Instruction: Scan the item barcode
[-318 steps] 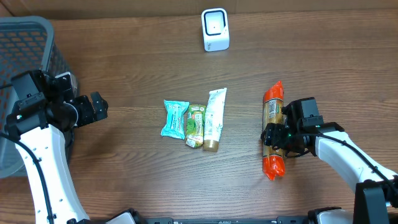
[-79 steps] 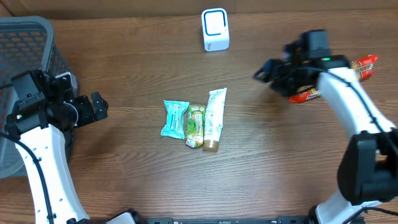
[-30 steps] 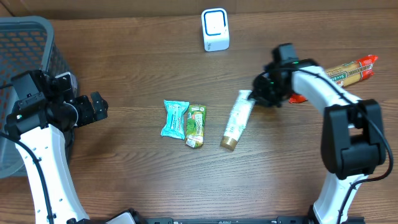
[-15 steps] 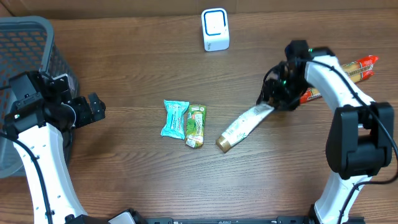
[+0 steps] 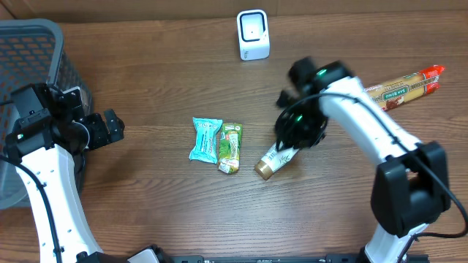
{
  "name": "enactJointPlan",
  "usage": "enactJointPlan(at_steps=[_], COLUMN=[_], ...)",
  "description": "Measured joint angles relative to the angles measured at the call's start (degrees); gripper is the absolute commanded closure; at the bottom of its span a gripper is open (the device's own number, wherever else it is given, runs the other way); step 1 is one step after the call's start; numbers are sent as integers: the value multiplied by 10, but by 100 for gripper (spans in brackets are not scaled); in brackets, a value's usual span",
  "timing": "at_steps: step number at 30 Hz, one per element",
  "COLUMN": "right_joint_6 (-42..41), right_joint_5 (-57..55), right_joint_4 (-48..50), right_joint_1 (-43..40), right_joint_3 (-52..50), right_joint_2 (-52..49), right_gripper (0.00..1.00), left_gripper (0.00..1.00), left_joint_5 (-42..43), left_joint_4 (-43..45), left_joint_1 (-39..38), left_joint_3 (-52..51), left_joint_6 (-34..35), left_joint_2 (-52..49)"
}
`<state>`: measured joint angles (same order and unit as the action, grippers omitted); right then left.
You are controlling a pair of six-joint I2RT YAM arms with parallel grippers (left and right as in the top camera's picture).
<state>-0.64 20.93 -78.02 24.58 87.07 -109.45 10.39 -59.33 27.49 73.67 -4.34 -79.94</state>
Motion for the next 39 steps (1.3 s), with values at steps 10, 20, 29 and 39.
enactJointPlan(at_steps=[10, 20, 29, 39], right_joint_6=[4, 4, -17, -68], right_joint_5=[-50, -126, -195, -211], right_joint_4=[25, 152, 303, 424], right_joint_1=[77, 130, 120, 26], right_joint_3=[-72, -148, -151, -151], right_joint_2=[0, 0, 0, 0], right_gripper=[58, 57, 47, 45], left_gripper=[0, 1, 0, 1], left_joint_5=[0, 0, 0, -2], left_joint_4=[0, 0, 0, 0], left_joint_1=[0, 0, 0, 0], left_joint_3=[0, 0, 0, 0], left_joint_6=[0, 0, 0, 0], left_joint_2=[0, 0, 0, 0])
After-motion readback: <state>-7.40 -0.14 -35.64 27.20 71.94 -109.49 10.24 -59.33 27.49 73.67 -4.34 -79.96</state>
